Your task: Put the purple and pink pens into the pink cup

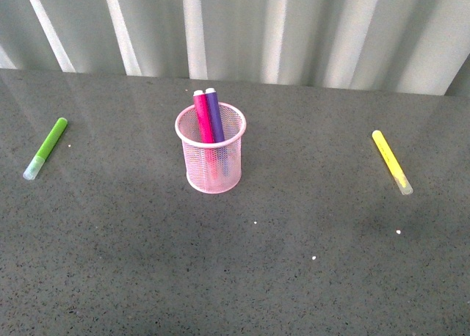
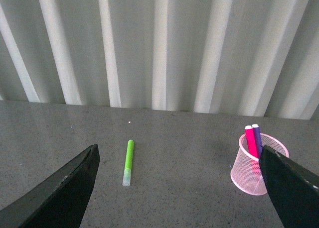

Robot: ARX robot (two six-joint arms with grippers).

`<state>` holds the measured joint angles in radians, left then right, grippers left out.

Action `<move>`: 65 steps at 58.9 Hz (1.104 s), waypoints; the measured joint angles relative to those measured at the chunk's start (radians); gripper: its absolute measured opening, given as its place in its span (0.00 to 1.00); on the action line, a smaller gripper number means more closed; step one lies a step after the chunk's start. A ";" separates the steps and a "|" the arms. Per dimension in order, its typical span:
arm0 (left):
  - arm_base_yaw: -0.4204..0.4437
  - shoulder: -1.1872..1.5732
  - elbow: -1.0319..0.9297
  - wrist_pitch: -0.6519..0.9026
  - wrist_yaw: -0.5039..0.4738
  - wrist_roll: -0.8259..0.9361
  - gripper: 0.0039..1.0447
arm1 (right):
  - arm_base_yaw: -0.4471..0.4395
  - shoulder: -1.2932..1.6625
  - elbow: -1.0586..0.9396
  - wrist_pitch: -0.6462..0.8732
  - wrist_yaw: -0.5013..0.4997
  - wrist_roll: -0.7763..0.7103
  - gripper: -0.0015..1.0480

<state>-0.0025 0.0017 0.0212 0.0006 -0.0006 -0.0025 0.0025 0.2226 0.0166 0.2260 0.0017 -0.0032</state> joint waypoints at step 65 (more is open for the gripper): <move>0.000 0.000 0.000 0.000 0.000 0.000 0.94 | 0.000 -0.218 0.000 -0.225 0.000 0.000 0.88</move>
<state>-0.0025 0.0013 0.0212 0.0006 -0.0006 -0.0025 0.0025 0.0044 0.0170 0.0013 0.0021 -0.0029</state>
